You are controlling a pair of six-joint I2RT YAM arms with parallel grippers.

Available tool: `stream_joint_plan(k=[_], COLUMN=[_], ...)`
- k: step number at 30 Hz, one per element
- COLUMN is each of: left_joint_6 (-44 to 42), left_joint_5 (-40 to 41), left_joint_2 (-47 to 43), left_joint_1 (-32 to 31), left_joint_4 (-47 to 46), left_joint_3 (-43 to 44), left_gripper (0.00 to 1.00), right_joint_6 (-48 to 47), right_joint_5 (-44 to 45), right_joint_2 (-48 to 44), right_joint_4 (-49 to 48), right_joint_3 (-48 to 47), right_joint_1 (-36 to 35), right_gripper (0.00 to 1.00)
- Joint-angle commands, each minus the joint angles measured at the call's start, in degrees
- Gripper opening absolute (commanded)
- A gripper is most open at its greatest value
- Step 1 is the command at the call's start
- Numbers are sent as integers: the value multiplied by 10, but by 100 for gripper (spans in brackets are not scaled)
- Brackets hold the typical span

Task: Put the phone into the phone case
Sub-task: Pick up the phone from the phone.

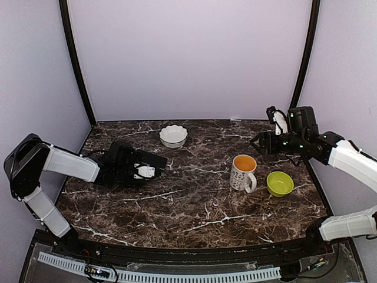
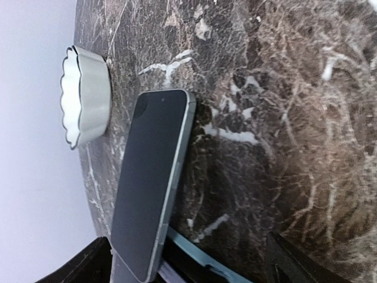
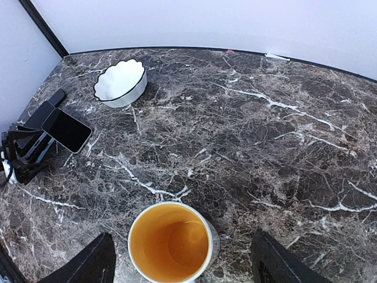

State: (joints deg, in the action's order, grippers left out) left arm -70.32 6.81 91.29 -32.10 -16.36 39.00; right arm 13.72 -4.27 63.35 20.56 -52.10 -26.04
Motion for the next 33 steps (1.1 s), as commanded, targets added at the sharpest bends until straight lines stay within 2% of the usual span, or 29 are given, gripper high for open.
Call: stream_joint_plan(k=[1,13,15,19,24,28,30,33], left_joint_6=[-109,-155,-150,-138,-116,-102,-93,-84], left_joint_5=[55,113,107,95,86,88,91,98], left_joint_2=[53,200,207,207,202,202,199,194], left_joint_1=[-6,-9,-11,-13,-16,-17,-19,-26], left_joint_4=[-144,-265,-266,-259,-248,-247,-248,-250], left_joint_3=[-10,43,43,42,46,53,57,63], left_gripper=[92,89,83,63,30,11,4,0], right_joint_6=[-10,-22,-23,-24,-23,-21,-20,-17], right_joint_5=[-7,-12,-17,-22,-29,-33,-33,-32], right_joint_2=[-15,-38,-36,-36,-33,-34,-34,-39], right_joint_4=[-24,-38,-39,-43,-50,-51,-50,-47], right_joint_3=[-9,-10,-10,-10,-12,-15,-17,-18], right_joint_1=[-5,-6,-6,-6,-6,-6,-7,-7], right_gripper=[80,80,80,80,80,80,80,80])
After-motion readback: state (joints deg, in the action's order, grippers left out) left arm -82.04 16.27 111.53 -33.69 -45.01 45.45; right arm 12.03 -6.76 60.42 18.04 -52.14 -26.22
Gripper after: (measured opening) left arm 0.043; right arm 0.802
